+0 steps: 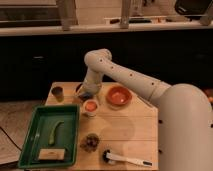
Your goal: Place apple in paper cup
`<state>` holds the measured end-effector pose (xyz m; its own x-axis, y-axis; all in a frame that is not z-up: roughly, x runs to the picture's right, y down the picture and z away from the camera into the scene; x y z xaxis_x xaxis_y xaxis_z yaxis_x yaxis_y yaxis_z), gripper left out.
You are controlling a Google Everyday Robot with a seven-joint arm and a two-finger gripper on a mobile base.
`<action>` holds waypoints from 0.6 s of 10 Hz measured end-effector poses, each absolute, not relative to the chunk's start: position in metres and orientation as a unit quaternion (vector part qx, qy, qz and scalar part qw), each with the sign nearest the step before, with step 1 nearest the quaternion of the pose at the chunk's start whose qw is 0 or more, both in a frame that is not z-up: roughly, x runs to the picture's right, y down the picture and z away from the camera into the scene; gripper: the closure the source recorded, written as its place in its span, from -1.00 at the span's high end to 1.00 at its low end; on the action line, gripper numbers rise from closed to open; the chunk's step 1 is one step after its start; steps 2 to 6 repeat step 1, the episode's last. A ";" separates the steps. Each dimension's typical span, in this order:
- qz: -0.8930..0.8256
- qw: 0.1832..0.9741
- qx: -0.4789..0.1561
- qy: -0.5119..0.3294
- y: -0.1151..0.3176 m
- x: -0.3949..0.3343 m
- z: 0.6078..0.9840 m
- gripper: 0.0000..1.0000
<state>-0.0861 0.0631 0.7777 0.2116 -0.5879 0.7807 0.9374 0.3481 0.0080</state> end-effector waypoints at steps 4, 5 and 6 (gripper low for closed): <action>-0.516 0.739 -0.244 -0.358 0.063 -0.086 0.778 0.60; -0.516 0.739 -0.244 -0.358 0.063 -0.086 0.778 0.60; -0.516 0.739 -0.244 -0.358 0.063 -0.086 0.778 0.60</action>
